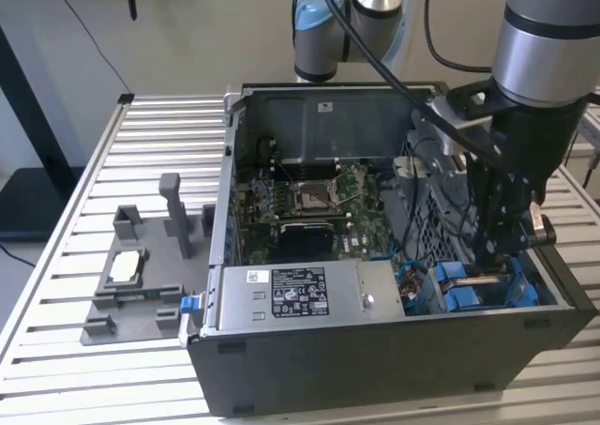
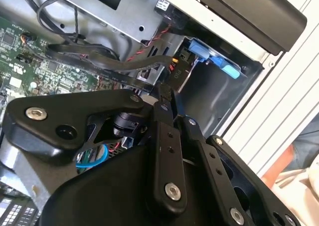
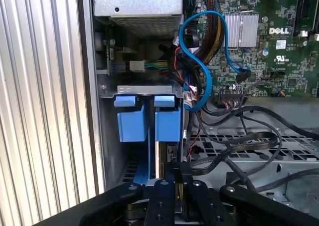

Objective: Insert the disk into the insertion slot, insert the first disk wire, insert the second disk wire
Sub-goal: 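Insert the second disk wire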

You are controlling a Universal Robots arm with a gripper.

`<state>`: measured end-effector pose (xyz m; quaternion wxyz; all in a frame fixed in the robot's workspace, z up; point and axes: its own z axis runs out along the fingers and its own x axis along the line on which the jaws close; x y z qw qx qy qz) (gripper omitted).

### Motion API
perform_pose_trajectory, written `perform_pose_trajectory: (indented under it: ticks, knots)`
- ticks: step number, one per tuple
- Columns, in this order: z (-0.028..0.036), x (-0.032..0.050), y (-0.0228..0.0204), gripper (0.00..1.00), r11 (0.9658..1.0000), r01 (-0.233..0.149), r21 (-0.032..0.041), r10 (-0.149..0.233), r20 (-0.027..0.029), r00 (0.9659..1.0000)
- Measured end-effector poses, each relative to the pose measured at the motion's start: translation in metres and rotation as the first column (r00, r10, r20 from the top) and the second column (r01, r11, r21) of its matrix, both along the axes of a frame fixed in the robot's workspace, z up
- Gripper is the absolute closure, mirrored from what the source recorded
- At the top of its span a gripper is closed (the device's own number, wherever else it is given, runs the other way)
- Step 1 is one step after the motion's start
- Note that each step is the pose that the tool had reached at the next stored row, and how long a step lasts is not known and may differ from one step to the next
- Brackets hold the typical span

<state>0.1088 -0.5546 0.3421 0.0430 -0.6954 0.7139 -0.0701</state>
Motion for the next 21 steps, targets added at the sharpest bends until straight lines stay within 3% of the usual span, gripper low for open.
perform_pose_trajectory:
  ticks: [8, 14, 21]
  knots:
    - [-0.0014, 0.0002, -0.0015, 0.84, 1.0000, 0.000, 0.0015, 0.000, 0.0001, 1.0000]
    - [-0.0025, 0.0003, -0.0014, 0.84, 0.9999, 0.000, 0.0142, 0.000, 0.0017, 1.0000]
    - [-0.0037, 0.0003, -0.0016, 0.84, 0.9999, 0.000, 0.0144, 0.000, 0.0017, 1.0000]
